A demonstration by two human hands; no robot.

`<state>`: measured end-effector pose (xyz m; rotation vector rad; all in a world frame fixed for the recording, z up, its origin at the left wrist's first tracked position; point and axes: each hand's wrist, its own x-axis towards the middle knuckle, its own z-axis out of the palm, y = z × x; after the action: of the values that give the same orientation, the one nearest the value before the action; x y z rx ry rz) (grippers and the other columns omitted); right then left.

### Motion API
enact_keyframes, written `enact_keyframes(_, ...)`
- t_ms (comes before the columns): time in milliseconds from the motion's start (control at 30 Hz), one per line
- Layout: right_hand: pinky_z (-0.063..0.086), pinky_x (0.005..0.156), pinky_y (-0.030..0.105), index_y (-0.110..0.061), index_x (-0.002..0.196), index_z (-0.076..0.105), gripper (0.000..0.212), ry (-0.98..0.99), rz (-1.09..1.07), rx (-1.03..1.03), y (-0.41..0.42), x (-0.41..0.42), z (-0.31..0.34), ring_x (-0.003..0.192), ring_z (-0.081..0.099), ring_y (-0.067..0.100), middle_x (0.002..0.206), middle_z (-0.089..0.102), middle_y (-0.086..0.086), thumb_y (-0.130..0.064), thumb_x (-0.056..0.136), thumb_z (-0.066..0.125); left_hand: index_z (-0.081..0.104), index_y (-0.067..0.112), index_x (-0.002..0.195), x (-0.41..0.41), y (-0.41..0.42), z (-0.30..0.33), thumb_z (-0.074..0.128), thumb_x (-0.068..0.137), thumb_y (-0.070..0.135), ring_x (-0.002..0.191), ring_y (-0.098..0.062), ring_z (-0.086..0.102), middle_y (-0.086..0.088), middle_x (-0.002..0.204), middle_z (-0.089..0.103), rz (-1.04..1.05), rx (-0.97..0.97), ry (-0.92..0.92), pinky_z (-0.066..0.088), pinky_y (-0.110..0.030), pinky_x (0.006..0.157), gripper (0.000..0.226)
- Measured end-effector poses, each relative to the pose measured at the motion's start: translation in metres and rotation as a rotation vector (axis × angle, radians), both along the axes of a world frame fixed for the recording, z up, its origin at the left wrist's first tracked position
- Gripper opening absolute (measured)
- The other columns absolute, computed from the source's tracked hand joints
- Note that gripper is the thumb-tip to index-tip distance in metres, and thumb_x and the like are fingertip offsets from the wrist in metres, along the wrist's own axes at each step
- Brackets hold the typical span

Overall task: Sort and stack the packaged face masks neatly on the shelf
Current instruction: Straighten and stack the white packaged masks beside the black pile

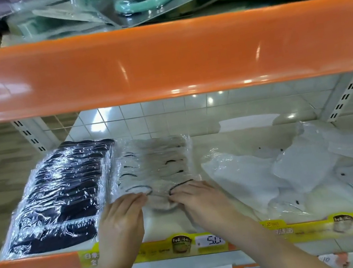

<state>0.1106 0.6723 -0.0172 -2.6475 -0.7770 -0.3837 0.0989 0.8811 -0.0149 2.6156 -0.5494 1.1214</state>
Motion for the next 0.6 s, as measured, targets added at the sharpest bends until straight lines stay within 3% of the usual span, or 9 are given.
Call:
enact_keyframes(133, 0.051, 0.077, 0.021, -0.032, 0.095, 0.073, 0.041, -0.002, -0.013, 0.007, 0.005, -0.004, -0.009, 0.097, 0.062, 0.008, 0.103, 0.067, -0.018, -0.015, 0.059, 0.082, 0.073, 0.011, 0.084, -0.007, 0.010, -0.016, 0.046, 0.081, 0.009, 0.087, -0.022, 0.067, 0.001, 0.094, 0.071, -0.013, 0.004, 0.106, 0.045, -0.033, 0.074, 0.027)
enact_keyframes(233, 0.048, 0.073, 0.019, -0.033, 0.089, 0.072, 0.013, -0.069, -0.039, -0.024, 0.008, -0.004, -0.013, 0.095, 0.060, 0.006, 0.098, 0.065, -0.020, -0.027, 0.078, 0.069, 0.072, 0.015, 0.083, -0.006, 0.013, -0.020, 0.047, 0.080, 0.017, 0.086, -0.023, 0.064, 0.004, 0.095, 0.069, 0.007, 0.043, 0.205, 0.045, -0.034, 0.070, 0.025)
enact_keyframes(333, 0.046, 0.072, 0.018, -0.034, 0.086, 0.072, 0.030, -0.082, -0.067, -0.046, 0.013, -0.004, -0.015, 0.094, 0.058, 0.004, 0.097, 0.063, -0.022, -0.038, 0.088, 0.043, 0.073, 0.020, 0.089, -0.004, 0.015, -0.022, 0.047, 0.082, 0.034, 0.085, -0.021, 0.064, 0.007, 0.095, 0.068, 0.048, 0.072, 0.324, 0.050, -0.033, 0.064, 0.031)
enact_keyframes(600, 0.049, 0.081, 0.022, -0.030, 0.088, 0.073, 0.037, -0.089, -0.120, -0.073, 0.027, 0.001, -0.017, 0.099, 0.061, 0.008, 0.103, 0.064, -0.016, -0.044, 0.087, 0.039, 0.073, 0.024, 0.100, 0.001, 0.009, -0.014, 0.045, 0.080, 0.054, 0.091, -0.020, 0.063, 0.006, 0.109, 0.067, 0.135, 0.121, 0.534, 0.053, -0.035, 0.065, 0.046)
